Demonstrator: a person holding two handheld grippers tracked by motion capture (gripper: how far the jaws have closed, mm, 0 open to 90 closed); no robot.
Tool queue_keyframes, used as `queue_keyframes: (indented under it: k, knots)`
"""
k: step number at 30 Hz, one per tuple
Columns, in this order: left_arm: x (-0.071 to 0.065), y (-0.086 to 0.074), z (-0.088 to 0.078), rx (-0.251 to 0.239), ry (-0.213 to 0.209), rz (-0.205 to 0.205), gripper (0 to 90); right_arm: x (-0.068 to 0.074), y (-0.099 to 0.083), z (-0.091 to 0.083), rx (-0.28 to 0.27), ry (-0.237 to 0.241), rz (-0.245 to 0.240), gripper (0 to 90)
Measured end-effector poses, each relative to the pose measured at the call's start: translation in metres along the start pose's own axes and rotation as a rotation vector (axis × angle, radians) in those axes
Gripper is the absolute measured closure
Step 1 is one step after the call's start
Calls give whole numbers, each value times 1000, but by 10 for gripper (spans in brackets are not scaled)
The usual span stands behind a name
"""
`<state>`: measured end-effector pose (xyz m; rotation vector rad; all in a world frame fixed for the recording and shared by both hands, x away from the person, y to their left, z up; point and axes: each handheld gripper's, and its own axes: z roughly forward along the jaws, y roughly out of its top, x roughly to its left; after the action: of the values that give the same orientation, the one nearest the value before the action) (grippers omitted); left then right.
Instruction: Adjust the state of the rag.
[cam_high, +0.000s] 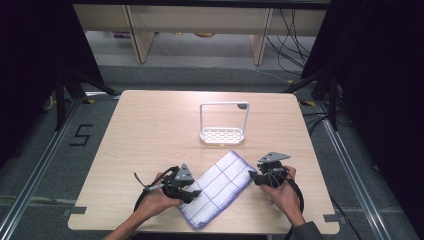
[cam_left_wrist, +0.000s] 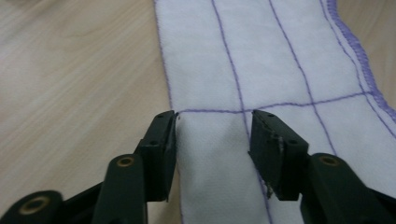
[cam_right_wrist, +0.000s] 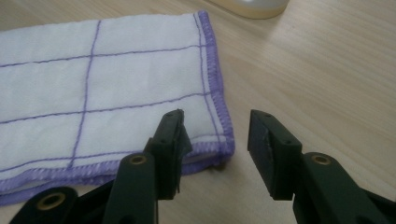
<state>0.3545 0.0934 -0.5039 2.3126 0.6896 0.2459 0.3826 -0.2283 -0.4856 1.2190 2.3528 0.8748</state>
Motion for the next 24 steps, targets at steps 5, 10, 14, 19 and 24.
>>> queue_keyframes:
  k: [5,10,14,19,24]
  knots:
    - [-7,-2,0,-1,-24,19,665,-5,1,16,40,21,-54,759]
    - [-14,-1,0,13,-47,41,686,-7,11,26,51,59,-75,852]
    - [-19,0,1,21,-57,48,684,-7,23,38,34,34,-148,859]
    - [-39,-1,1,0,-95,47,627,-2,45,59,25,63,-204,860]
    - [-45,1,4,-16,-104,45,615,2,59,74,8,64,-202,861]
